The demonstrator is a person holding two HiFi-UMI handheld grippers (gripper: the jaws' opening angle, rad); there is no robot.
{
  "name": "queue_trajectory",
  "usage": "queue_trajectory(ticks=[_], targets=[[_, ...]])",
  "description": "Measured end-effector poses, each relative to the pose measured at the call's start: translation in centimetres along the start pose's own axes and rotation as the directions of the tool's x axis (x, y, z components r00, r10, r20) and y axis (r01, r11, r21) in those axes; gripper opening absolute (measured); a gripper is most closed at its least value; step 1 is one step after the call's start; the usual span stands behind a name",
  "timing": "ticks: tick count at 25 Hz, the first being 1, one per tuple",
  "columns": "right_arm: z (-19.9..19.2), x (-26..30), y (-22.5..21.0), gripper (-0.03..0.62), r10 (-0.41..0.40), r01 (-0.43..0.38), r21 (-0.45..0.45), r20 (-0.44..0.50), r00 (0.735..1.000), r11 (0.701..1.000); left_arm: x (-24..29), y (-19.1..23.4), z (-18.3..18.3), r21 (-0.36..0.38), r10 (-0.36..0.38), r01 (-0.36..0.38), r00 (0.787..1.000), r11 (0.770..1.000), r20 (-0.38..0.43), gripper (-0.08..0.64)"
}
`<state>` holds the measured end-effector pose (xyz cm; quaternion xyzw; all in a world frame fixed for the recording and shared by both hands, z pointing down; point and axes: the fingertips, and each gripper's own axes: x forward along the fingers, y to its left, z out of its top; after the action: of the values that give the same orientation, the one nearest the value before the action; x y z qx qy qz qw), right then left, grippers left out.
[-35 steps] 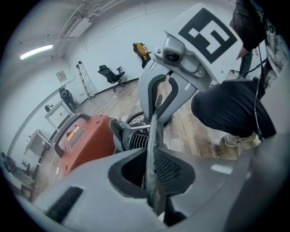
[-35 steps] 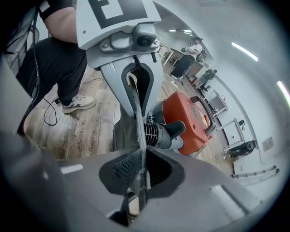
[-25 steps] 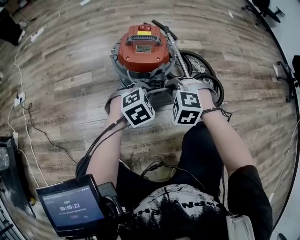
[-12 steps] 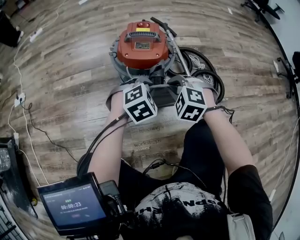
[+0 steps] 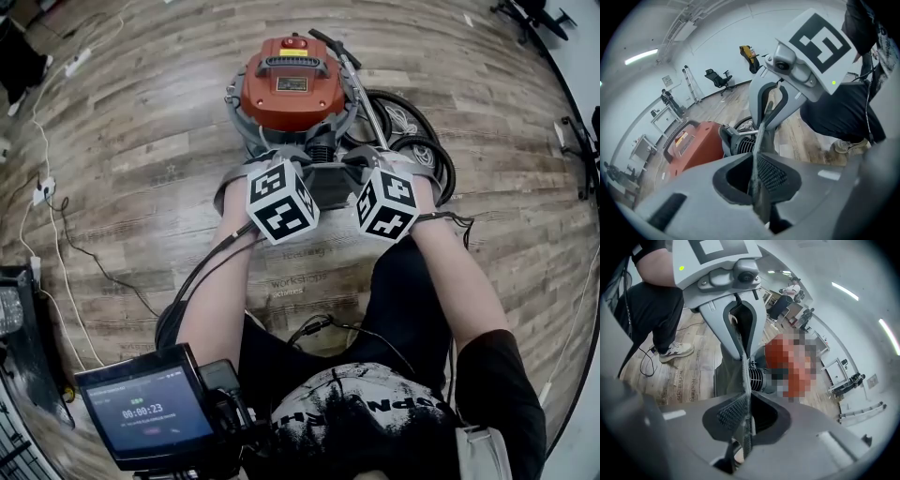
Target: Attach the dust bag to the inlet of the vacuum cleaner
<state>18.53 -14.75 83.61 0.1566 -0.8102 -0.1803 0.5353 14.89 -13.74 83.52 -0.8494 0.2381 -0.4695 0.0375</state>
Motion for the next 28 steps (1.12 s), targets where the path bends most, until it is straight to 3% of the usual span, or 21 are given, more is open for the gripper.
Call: queue_trajectory(ticks=[7, 12, 24, 28], targets=[[0.8, 0.1, -0.2, 0.034, -0.005, 0.003, -0.084, -0.028, 1.000, 0.996, 0.3, 0.2, -1.1, 0.018, 0.008, -0.007, 0.999, 1.000, -0.045, 0.031], [1.8, -0.3, -0.4, 0.034, -0.005, 0.000, -0.134, -0.035, 0.999, 0.991, 0.8, 0.4, -1.9, -0.018, -0.007, 0.006, 0.999, 1.000, -0.053, 0.034], [0.1, -0.2, -0.1, 0.040, 0.022, -0.024, 0.060, 0.032, 0.999, 0.998, 0.4, 0.7, -0.1, 0.047, 0.008, -0.006, 0.999, 0.999, -0.037, 0.040], [-0.1, -0.3, -0.2, 0.044, -0.006, 0.006, 0.039, 0.000, 1.000, 0.999, 0.5, 0.9, 0.6, 0.069, 0.019, -0.017, 0.999, 0.997, -0.031, 0.043]])
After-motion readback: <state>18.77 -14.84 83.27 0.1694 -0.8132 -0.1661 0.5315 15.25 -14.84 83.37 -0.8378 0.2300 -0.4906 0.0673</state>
